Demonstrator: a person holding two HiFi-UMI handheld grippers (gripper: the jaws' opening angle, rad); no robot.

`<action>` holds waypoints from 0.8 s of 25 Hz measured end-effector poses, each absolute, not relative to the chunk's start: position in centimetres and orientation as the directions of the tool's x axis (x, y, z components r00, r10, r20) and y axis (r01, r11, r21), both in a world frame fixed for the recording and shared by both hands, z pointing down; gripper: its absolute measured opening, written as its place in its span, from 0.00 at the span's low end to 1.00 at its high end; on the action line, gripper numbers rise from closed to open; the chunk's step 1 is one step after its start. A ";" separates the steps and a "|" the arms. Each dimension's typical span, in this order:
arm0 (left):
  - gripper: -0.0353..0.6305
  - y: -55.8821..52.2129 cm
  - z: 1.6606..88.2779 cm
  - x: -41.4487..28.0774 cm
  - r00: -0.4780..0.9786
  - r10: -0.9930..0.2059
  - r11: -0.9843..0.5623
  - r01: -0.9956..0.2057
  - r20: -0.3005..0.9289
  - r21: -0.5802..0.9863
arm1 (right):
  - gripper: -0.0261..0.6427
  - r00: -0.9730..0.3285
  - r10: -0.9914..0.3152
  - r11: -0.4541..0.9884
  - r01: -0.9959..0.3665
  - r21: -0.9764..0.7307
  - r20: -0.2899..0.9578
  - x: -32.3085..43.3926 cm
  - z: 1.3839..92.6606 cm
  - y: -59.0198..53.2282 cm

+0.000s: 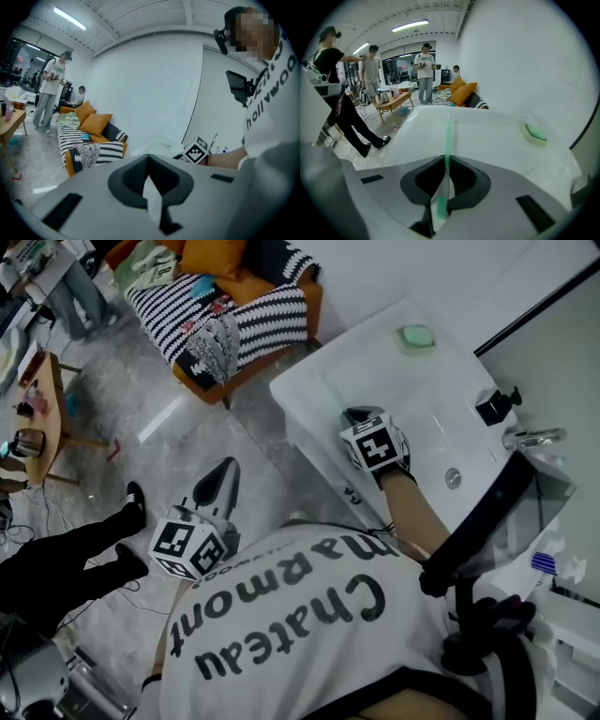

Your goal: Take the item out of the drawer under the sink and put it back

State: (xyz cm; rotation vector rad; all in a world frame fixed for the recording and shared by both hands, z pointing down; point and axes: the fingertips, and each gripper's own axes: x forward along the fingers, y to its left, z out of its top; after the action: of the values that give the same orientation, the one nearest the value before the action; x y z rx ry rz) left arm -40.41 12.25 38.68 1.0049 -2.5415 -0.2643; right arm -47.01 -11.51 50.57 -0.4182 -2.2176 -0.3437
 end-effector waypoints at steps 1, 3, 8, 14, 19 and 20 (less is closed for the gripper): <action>0.05 12.2 38.7 -40.4 -0.665 -0.689 0.724 -0.614 0.289 0.314 | 0.10 -0.598 0.180 0.907 0.408 0.103 0.781 -47.0 50.6 -11.5; 0.05 12.2 38.8 -40.6 -0.662 -0.691 0.722 -0.617 0.290 0.314 | 0.10 -0.598 0.182 0.907 0.409 0.102 0.780 -47.1 50.6 -11.4; 0.05 12.1 38.9 -40.9 -0.653 -0.699 0.715 -0.623 0.291 0.318 | 0.10 -0.584 0.183 0.910 0.404 0.087 0.791 -47.1 50.7 -11.4; 0.05 11.8 38.9 -41.1 -0.647 -0.706 0.708 -0.632 0.288 0.316 | 0.10 -0.545 0.189 0.928 0.370 0.032 0.817 -47.2 50.7 -11.8; 0.05 12.1 39.0 -41.1 -0.653 -0.702 0.712 -0.627 0.286 0.315 | 0.10 -0.508 0.197 0.935 0.353 -0.005 0.838 -47.2 50.9 -12.0; 0.05 12.1 39.0 -41.1 -0.652 -0.702 0.711 -0.629 0.286 0.313 | 0.10 -0.498 0.195 0.933 0.361 -0.003 0.845 -47.2 50.9 -12.0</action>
State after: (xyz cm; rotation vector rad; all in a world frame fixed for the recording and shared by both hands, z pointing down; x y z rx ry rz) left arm -41.12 12.07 38.99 1.0315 -2.5322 -0.2615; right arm -47.24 -12.01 50.93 -0.3948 -2.1065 -0.2133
